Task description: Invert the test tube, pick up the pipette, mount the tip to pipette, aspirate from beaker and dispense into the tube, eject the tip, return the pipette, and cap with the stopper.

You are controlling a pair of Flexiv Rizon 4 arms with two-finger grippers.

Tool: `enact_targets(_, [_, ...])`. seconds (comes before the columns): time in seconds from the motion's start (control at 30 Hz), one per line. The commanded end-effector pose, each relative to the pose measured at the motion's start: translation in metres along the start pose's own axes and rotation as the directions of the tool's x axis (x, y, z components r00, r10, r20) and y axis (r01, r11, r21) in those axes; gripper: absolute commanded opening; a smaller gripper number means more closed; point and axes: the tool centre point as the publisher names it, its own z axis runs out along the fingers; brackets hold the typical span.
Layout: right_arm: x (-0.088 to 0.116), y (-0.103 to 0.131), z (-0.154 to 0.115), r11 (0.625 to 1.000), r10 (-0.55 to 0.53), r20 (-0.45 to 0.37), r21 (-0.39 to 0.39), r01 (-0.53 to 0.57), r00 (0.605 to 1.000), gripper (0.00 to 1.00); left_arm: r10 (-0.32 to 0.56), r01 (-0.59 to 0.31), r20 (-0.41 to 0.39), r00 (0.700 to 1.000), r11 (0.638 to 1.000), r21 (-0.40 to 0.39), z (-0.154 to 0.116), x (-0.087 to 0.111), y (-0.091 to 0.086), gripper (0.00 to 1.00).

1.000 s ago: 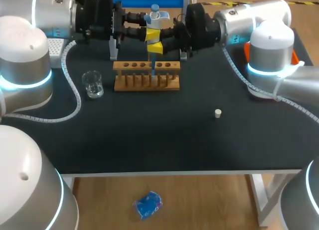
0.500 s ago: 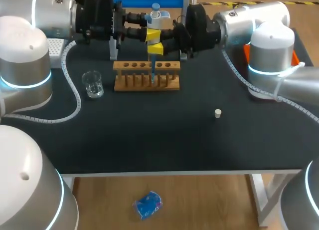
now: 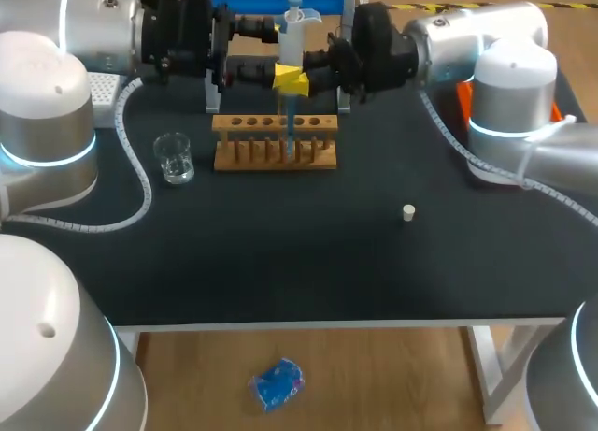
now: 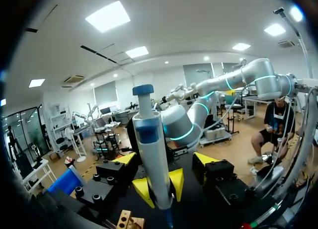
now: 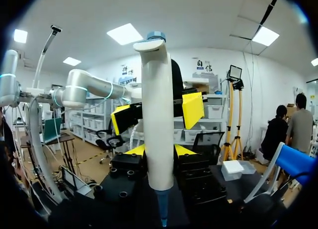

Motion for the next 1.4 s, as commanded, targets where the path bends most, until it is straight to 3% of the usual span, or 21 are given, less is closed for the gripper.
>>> enact_targets(0.03, [0.004,0.001,-0.014,1.0,-0.009,0.022,0.002,0.009,1.0,0.0,0.002,-0.002,0.003,1.0,1.0,0.003,0.001,0.0,0.001,1.0])
enact_targets(0.2, [0.002,-0.002,-0.045,0.999,-0.024,0.069,0.034,0.021,0.997,0.0,0.002,-0.002,0.003,1.0,1.0,0.003,0.001,0.0,0.001,1.0])
enact_targets(0.47, [-0.004,-0.006,-0.132,0.989,-0.077,0.156,0.137,0.056,0.985,0.0,0.002,-0.002,0.003,1.0,1.0,0.003,0.001,0.0,0.001,1.0])
enact_targets(0.57, [-0.006,-0.008,-0.161,0.986,-0.073,0.135,0.157,0.052,0.988,0.0,0.002,-0.002,0.003,1.0,1.0,0.003,0.001,0.0,0.001,1.0])
enact_targets(1.1, [-0.007,-0.009,-0.162,0.989,-0.072,0.127,0.138,0.054,0.989,0.0,0.002,-0.002,0.003,1.0,1.0,0.003,0.001,0.0,0.001,1.0])
enact_targets(1.2, [-0.01,-0.014,-0.18,0.994,-0.058,0.129,0.102,0.045,0.99,0.0,0.002,-0.002,0.003,1.0,1.0,0.003,0.001,0.0,0.001,1.0])
enact_targets(1.4, [-0.017,-0.004,-0.246,0.996,-0.063,0.195,0.067,0.05,0.979,0.0,0.002,-0.002,0.003,1.0,1.0,0.003,0.001,0.0,0.001,1.0])
